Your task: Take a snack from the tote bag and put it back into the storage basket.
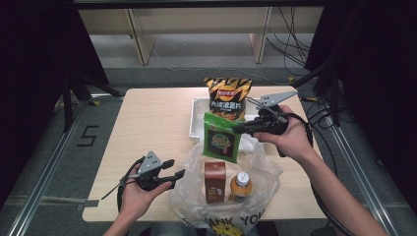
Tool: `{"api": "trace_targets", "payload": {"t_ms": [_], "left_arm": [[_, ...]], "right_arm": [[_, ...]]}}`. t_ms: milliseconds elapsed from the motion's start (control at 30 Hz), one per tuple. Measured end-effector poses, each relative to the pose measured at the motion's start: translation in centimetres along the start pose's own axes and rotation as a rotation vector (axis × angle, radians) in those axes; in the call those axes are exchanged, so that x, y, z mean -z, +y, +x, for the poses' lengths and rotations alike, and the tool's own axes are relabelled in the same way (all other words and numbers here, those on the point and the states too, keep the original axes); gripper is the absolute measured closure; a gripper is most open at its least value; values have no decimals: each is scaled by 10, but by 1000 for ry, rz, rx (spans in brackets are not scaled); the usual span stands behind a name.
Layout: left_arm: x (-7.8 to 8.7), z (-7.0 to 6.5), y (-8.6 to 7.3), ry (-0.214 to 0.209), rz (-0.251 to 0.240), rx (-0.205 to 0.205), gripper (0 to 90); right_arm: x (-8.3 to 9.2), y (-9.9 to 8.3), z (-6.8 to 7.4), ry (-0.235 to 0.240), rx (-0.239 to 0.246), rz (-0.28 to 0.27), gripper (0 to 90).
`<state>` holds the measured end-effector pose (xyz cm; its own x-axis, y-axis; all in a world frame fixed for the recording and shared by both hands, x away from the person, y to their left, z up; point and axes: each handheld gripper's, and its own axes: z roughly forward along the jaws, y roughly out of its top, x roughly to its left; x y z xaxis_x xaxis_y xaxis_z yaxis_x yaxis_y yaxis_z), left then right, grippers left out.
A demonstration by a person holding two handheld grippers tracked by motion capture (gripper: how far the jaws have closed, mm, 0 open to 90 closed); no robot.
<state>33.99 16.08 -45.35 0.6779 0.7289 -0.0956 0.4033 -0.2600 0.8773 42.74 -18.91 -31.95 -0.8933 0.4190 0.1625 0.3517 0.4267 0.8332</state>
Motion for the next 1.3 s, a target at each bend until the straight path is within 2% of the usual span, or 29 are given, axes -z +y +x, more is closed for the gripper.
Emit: {"api": "trace_targets", "payload": {"t_ms": [67,133,167,200,267,333,367,433,500,533,600,633,667,700,733,867,900,933,967,1000,1067,1200,1233,1300], "left_arm": [[0,0,0,-1,0,-1,441],[-1,-1,0,0,-5,7,441],[-2,-1,0,-5,-7,9,440],[-2,-2,0,-2,-4,21,441],[-2,-1,0,-5,0,2,440],[-3,-1,0,-6,-3,4,440],[-2,-1,-1,-2,-3,9,440],[-2,-1,-2,-3,1,6,441],[-3,-2,-3,-7,-4,23,441],[-3,-2,-3,-8,-3,19,441],[-2,-2,-2,-10,-4,8,441],[-2,-3,-2,-3,-6,23,441],[-2,-2,-1,-5,-7,3,441],[-2,-2,-1,-5,-7,-2,441],[-1,-2,-1,-4,-6,5,441],[-1,-2,-1,-3,-6,-2,441],[-2,-2,-1,-5,-8,7,441],[-2,-2,-1,-4,-9,8,441],[-2,-2,-1,-4,-10,17,441],[-2,-2,-1,-4,-10,17,441],[-1,-1,-1,-2,-6,-3,441],[-1,-2,-1,-1,-9,11,441],[0,-2,-1,2,-7,-1,441],[-1,-1,-1,-3,-11,3,440]], "right_arm": [[1,1,-1,-5,12,-6,900],[2,2,0,-6,3,-7,900],[1,2,1,-13,6,-31,900],[3,4,-1,-12,27,-17,900],[4,4,0,-10,16,-21,900],[3,4,-1,-28,22,-56,900],[5,5,-2,-23,22,-36,900],[5,5,-2,-16,7,-35,900],[6,5,-3,-19,7,-49,900],[6,5,-4,-25,17,-64,900],[7,3,-5,-24,-1,-76,900],[7,3,-6,-22,-6,-86,900],[7,2,-6,-25,-24,-95,900],[7,1,-8,-30,-21,-107,900],[9,0,-6,-35,-59,-102,900],[8,-1,-9,-43,-18,-117,900],[9,-1,-10,-45,-5,-115,900],[9,-1,-9,-43,-14,-122,900],[10,0,-10,-52,12,-122,900],[10,0,-7,-46,-22,-117,900],[10,2,-9,-44,0,-133,900],[12,4,-8,-52,4,-137,900],[13,5,-8,-55,11,-135,900],[13,6,-7,-58,-7,-139,900]]}}
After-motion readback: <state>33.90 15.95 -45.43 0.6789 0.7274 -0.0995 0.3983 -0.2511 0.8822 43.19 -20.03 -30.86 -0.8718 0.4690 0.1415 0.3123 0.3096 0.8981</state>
